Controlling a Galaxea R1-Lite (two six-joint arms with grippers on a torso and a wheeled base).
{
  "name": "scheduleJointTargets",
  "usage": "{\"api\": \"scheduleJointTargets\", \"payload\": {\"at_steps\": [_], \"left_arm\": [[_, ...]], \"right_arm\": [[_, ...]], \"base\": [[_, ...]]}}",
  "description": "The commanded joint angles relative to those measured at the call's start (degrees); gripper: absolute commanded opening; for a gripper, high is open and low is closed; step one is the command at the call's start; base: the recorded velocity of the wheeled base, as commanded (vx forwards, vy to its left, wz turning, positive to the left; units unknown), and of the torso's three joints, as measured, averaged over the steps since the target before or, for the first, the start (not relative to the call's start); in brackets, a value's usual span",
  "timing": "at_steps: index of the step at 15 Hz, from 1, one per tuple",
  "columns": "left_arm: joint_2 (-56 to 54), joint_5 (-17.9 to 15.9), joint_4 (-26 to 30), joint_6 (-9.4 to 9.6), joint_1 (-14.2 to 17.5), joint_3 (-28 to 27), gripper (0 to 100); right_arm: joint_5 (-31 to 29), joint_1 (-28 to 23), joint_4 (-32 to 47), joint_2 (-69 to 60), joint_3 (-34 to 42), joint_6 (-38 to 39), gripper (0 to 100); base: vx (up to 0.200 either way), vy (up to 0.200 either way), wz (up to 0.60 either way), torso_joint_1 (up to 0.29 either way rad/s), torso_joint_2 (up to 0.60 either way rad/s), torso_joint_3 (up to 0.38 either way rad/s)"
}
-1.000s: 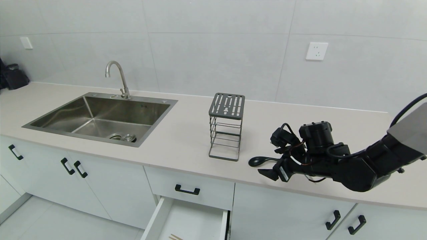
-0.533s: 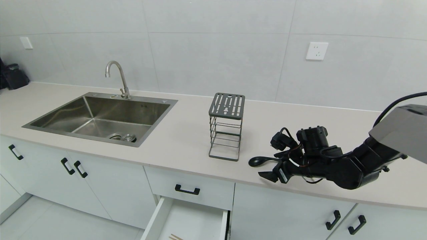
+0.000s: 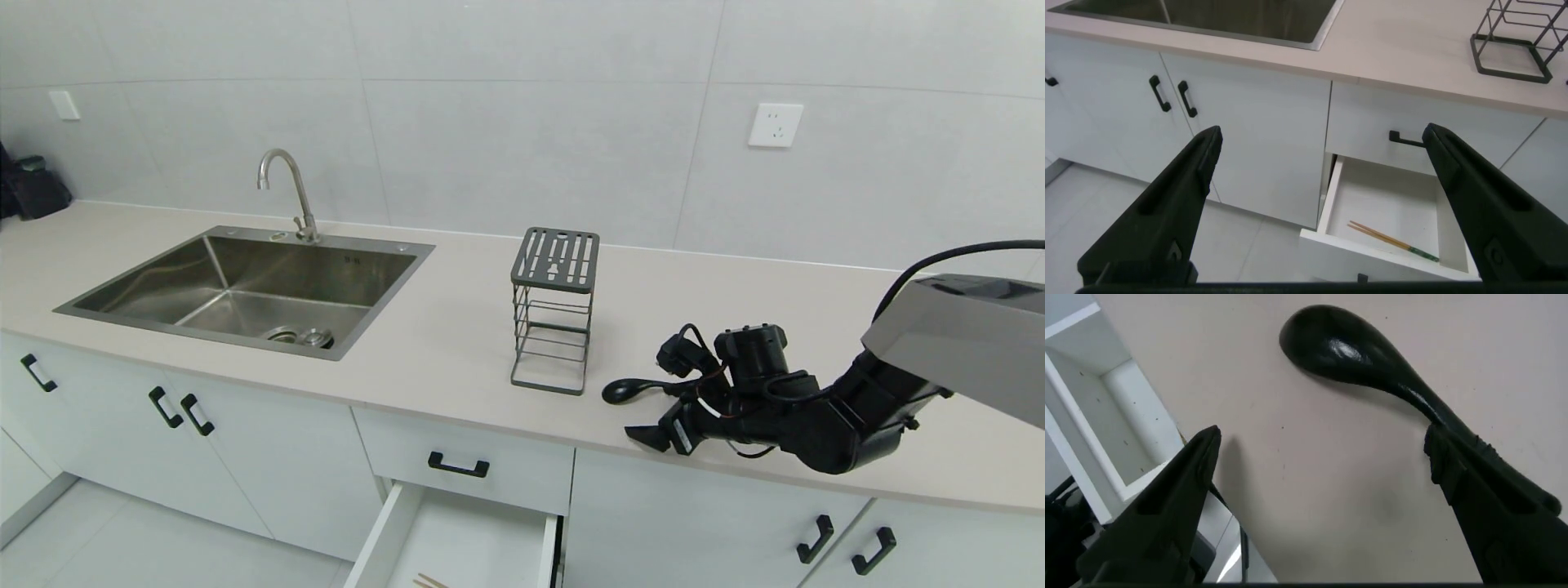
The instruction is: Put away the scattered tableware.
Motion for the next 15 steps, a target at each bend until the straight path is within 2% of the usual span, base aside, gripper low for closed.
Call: {"api": "scheduleJointTargets", "payload": {"at_steps": [1, 3, 6, 8, 15], "left_arm": [[0.1, 0.0, 0.0, -0.02, 0.0, 0.0, 100], [0.1, 0.0, 0.0, -0.02, 0.0, 0.0, 100], [0.1, 0.0, 0.0, -0.02, 0.0, 0.0, 100], [0.1, 0.0, 0.0, -0.02, 0.0, 0.0, 100], [0.1, 0.0, 0.0, -0.02, 0.0, 0.0, 100]], "right_arm": [[-0.1, 0.2, -1.4, 1.8, -0.8, 1.3, 100], [-0.1, 0.3, -3.3, 1.6, -1.3, 1.7, 100], [0.4, 0.6, -1.7, -5.8, 0.5, 1.6, 100], [0.8, -0.2, -1.4, -7.0, -1.0, 1.5, 100], [9.6, -4.1, -0.2, 3.5, -7.2, -2.5, 100]], "base": [[0.0, 0.0, 0.0, 0.0, 0.0, 0.0], [0.0, 0.0, 0.0, 0.0, 0.0, 0.0], [0.0, 0.0, 0.0, 0.0, 0.0, 0.0], [0.0, 0.0, 0.0, 0.0, 0.0, 0.0], [0.0, 0.0, 0.0, 0.0, 0.0, 0.0]]}}
